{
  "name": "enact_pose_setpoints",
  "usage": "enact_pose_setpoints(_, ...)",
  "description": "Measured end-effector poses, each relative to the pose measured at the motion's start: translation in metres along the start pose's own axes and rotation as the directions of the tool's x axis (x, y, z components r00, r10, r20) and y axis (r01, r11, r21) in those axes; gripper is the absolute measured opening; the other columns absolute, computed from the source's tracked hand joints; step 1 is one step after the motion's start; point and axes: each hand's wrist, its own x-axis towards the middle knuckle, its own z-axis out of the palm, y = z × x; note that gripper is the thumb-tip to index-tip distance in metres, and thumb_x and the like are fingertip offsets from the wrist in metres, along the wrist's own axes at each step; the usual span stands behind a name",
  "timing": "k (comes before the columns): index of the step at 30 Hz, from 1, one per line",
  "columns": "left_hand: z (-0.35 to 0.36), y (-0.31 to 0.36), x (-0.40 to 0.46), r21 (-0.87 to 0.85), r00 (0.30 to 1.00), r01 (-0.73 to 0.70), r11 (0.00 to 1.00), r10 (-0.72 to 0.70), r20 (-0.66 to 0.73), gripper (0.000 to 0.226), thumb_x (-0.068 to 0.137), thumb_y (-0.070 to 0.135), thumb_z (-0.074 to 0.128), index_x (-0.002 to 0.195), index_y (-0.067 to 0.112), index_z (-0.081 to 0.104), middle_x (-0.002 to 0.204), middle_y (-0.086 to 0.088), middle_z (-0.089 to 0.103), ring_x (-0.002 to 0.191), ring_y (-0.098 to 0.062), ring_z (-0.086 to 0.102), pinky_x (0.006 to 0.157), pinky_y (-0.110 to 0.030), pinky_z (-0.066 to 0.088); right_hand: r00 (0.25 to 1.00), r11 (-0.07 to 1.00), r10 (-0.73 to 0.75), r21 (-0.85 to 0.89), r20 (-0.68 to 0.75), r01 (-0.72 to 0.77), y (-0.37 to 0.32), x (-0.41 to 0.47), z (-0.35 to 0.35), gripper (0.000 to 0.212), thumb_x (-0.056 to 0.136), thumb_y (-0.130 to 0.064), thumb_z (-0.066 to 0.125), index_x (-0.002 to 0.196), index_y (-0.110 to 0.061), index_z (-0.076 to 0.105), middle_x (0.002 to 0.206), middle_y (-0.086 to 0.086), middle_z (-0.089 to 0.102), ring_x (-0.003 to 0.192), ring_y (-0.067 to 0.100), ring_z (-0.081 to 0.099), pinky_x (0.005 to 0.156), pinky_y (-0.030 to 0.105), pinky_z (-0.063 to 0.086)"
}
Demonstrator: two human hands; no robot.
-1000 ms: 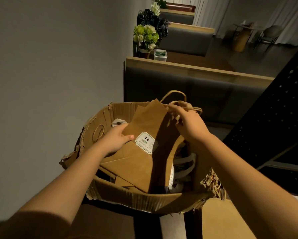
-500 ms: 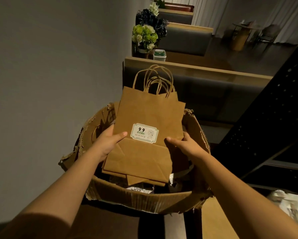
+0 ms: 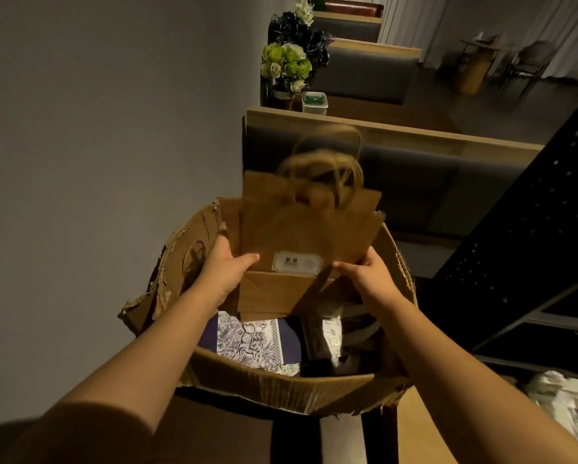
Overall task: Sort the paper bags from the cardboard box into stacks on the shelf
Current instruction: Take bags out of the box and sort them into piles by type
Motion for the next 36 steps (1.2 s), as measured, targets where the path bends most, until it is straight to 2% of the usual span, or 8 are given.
enact_pose_setpoints(3,0.005,-0.010,0.000,0.011,0.997,0.014,1.000,-0.015,0.078,0.063,0.081,-0.007,0.069,0.131,0.018,0.039,0.120,-0.008,0.063,0.098,-0.015,0.064,0.088,-0.031,0.054,1.000,1.000,-0.018,0.023,0.009,0.017,0.002,0.002,0.002,0.059,0.081,-0.005,0.072,0.132,-0.019,0.044,0.121,0.004,0.061,0.110,0.021,0.061,0.093,0.041,0.053)
enact_pose_setpoints(6,0.004,-0.012,0.000,0.008,1.000,0.019,1.000,-0.019,-0.001,0.066,0.082,0.005,0.073,0.136,0.019,0.038,0.122,-0.002,0.060,0.108,-0.020,0.060,0.095,-0.040,0.050,1.000,0.999,-0.013,0.038,0.013,0.013,0.007,0.001,0.005,0.059,0.082,-0.006,0.072,0.130,-0.022,0.041,0.126,0.003,0.057,0.115,0.024,0.058,0.097,0.045,0.051)
enact_pose_setpoints(11,0.005,-0.010,0.001,-0.068,0.999,-0.033,0.997,0.035,0.024,0.041,0.088,0.006,0.065,0.107,0.035,0.044,0.114,0.008,0.060,0.114,-0.019,0.059,0.094,-0.038,0.050,0.998,0.996,-0.062,0.061,-0.022,0.063,0.006,0.001,0.014,0.047,0.090,-0.004,0.062,0.123,-0.026,0.037,0.122,0.000,0.054,0.112,0.019,0.057,0.094,0.038,0.052)
enact_pose_setpoints(14,0.000,-0.012,0.004,-0.069,0.998,-0.065,0.996,0.066,0.020,0.050,0.088,0.008,0.066,0.124,0.034,0.042,0.119,0.008,0.060,0.114,-0.014,0.059,0.096,-0.038,0.048,0.990,0.991,-0.127,0.024,-0.058,0.128,-0.001,0.002,0.015,0.039,0.092,-0.007,0.060,0.118,-0.029,0.040,0.113,-0.009,0.055,0.105,0.010,0.057,0.088,0.030,0.052)
enact_pose_setpoints(21,-0.007,-0.025,0.002,0.316,0.970,0.220,0.923,-0.242,0.031,0.040,0.085,0.040,0.070,0.110,0.013,0.054,0.102,-0.004,0.064,0.096,-0.025,0.062,0.090,-0.044,0.052,1.000,0.996,0.005,-0.088,0.010,-0.004,0.018,0.006,0.008,0.050,0.088,-0.009,0.066,0.126,-0.029,0.040,0.126,0.002,0.057,0.113,0.020,0.059,0.099,0.044,0.050)
enact_pose_setpoints(26,-0.008,-0.025,0.004,0.418,0.973,0.213,0.883,-0.230,-0.010,0.045,0.089,0.047,0.062,0.108,0.007,0.053,0.101,-0.007,0.061,0.093,-0.023,0.059,0.082,-0.040,0.051,1.000,0.982,0.013,-0.191,-0.011,-0.014,0.018,0.008,0.014,0.048,0.095,-0.018,0.058,0.138,-0.024,0.038,0.131,0.001,0.055,0.120,0.022,0.055,0.103,0.046,0.047)
enact_pose_setpoints(31,-0.009,-0.022,0.005,0.153,0.991,0.136,0.979,-0.134,-0.025,0.037,0.087,0.022,0.071,0.121,0.010,0.060,0.111,-0.001,0.069,0.101,-0.020,0.065,0.087,-0.034,0.051,1.000,0.957,0.004,-0.291,0.029,0.005,0.008,0.011,0.010,0.034,0.097,-0.021,0.054,0.131,-0.027,0.047,0.125,-0.002,0.058,0.118,0.020,0.056,0.104,0.045,0.045)
enact_pose_setpoints(36,-0.001,-0.017,0.003,0.432,0.982,0.170,0.886,-0.186,-0.004,0.054,0.096,0.036,0.056,0.136,0.005,0.039,0.136,-0.013,0.050,0.124,-0.031,0.049,0.100,-0.042,0.044,0.996,0.941,0.077,-0.334,0.046,-0.057,0.010,0.010,0.007,0.041,0.098,-0.020,0.052,0.138,-0.024,0.042,0.129,0.001,0.056,0.119,0.021,0.055,0.103,0.043,0.045)
